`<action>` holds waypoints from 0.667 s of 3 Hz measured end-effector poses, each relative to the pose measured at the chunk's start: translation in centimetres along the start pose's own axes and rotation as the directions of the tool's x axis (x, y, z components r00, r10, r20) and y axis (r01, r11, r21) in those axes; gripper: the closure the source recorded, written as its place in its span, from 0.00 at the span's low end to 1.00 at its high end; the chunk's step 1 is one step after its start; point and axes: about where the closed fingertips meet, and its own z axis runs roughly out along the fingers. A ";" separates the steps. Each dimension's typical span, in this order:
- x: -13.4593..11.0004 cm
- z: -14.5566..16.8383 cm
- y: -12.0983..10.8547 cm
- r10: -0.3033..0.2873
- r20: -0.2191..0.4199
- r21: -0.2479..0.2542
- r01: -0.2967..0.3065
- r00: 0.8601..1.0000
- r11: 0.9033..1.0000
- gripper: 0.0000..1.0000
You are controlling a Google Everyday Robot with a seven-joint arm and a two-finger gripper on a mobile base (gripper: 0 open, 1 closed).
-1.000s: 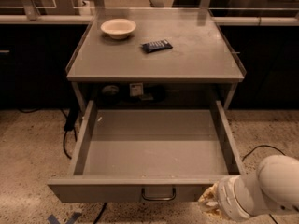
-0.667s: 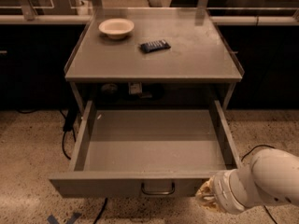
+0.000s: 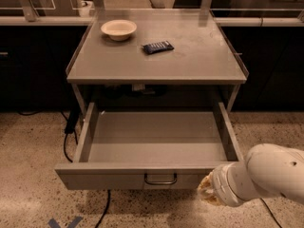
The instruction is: Close top drawer
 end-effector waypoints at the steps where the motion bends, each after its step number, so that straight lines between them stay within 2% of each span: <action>1: 0.8 0.1 -2.3 -0.036 -0.070 0.038 0.039 0.997 0.999 1.00; 2: 1.1 0.2 -3.8 -0.061 -0.112 0.060 0.068 0.992 0.996 1.00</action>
Offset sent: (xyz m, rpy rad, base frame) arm 0.0241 0.0012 0.0046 -0.0533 -0.0700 0.0029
